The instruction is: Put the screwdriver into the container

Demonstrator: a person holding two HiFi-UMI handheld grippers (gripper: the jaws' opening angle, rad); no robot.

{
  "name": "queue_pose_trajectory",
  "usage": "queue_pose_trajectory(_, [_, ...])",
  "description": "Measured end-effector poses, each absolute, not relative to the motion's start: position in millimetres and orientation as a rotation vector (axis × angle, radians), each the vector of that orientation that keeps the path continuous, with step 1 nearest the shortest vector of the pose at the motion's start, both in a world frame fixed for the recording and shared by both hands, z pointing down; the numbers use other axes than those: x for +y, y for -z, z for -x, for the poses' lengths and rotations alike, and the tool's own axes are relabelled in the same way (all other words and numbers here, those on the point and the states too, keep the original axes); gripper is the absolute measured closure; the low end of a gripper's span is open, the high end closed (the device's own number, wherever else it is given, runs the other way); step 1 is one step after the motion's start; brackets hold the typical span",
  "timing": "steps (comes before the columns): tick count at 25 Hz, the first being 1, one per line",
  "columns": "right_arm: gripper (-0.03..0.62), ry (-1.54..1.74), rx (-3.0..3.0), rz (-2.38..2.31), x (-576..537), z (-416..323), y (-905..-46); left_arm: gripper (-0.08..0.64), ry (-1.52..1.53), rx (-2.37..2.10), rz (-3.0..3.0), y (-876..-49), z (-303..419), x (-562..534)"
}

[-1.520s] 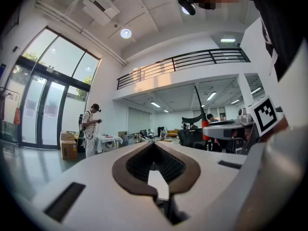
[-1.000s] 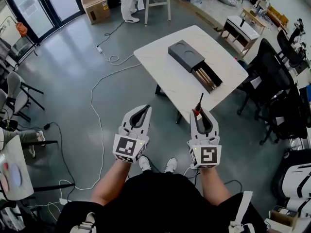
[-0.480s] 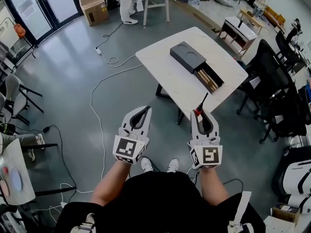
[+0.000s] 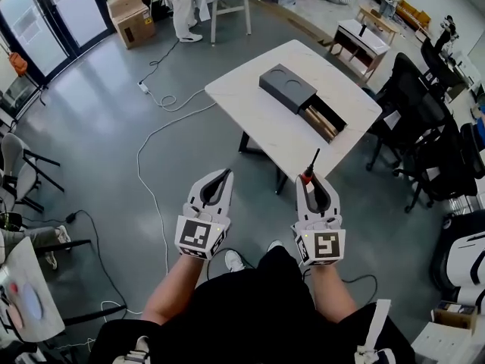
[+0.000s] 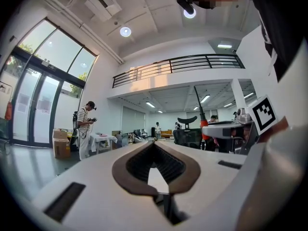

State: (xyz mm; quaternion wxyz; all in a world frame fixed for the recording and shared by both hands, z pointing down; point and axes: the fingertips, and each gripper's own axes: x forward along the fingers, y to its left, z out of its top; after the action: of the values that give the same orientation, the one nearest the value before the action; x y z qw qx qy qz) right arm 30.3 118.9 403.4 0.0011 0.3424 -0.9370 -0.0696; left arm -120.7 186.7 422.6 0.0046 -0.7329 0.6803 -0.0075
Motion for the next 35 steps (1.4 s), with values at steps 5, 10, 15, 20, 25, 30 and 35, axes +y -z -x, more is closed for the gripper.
queue_pose_trajectory(5, [0.485,0.194,-2.920,-1.099,92,-37,-413,0.554,0.032,2.109,2.338,-431,113,157])
queue_pose_trajectory(10, [0.483,0.180,-2.912,-1.117,44,-46,-418,0.554,0.050,2.087,2.357,-431,105,109])
queue_pose_trajectory(15, [0.485,0.142,-2.910,-1.126,-8,-52,-424,0.554,0.066,2.073,2.367,-433,98,56])
queue_pose_trajectory(20, [0.485,0.113,-2.913,-1.113,-53,-59,-432,0.554,0.100,2.073,2.379,-438,89,10])
queue_pose_trajectory(25, [0.484,0.085,-2.913,-1.098,-91,-66,-443,0.554,0.136,2.086,2.380,-445,81,-26])
queue_pose_trajectory(30, [0.484,0.050,-2.903,-1.112,-114,-75,-449,0.554,0.171,2.077,2.402,-448,74,-50])
queue_pose_trajectory(35, [0.484,0.025,-2.866,-1.162,-137,-83,-459,0.554,0.187,2.035,2.439,-451,71,-76])
